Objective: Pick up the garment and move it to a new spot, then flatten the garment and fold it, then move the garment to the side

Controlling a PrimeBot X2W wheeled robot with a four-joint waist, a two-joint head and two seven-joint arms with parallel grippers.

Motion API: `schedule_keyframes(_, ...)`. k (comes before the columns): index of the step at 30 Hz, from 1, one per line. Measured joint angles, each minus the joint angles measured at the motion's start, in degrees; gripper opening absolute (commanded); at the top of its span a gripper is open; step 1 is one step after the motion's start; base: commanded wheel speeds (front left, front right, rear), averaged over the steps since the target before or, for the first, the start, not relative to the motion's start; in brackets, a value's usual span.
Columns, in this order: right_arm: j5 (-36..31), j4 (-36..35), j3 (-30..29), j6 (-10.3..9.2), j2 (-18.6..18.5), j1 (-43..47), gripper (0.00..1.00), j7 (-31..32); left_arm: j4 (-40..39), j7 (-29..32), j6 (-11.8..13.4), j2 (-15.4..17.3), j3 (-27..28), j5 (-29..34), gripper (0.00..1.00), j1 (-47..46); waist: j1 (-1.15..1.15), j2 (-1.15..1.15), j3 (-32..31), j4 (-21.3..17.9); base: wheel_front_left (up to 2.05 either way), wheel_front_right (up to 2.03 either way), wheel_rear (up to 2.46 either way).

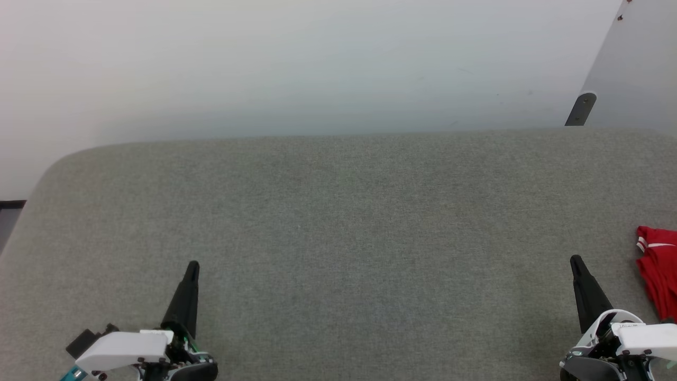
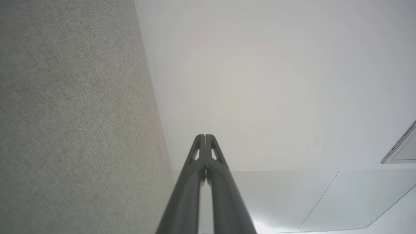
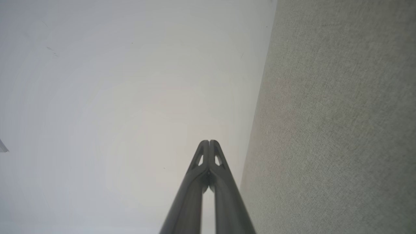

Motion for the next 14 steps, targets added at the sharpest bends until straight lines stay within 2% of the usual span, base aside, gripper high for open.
schedule_keyframes(14,0.0,0.0,0.0,0.0,0.0,0.0,0.0,0.0,0.0,0.01,0.0,-0.02,0.04,0.04,0.0,-0.01,0.0,0.0,0.0,0.0,0.0,0.0,0.0)
